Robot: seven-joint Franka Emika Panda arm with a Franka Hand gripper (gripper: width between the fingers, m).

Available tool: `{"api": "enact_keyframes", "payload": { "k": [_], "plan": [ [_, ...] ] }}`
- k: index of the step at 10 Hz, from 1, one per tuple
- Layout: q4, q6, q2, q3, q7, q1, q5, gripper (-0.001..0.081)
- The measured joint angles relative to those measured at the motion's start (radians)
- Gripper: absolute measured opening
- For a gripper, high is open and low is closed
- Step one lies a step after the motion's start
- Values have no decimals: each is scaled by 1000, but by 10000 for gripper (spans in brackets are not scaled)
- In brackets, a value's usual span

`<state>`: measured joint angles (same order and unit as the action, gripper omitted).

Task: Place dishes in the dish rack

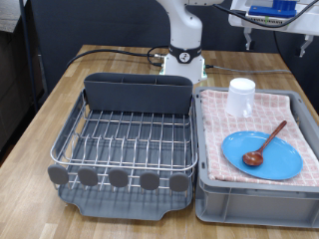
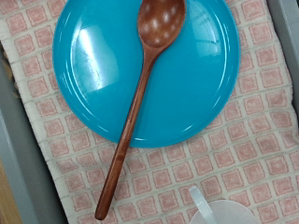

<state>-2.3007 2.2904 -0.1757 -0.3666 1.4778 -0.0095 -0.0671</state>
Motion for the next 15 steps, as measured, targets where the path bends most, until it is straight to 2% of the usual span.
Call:
{"api": "enact_keyframes", "payload": {
  "k": [6, 9, 15],
  "plan": [
    [-8, 166, 133, -57, 244, 1, -169, 802],
    [-10, 249, 212, -58, 316, 1, -218, 802],
    [-8, 358, 353, -36, 501, 13, -398, 802]
  ]
}}
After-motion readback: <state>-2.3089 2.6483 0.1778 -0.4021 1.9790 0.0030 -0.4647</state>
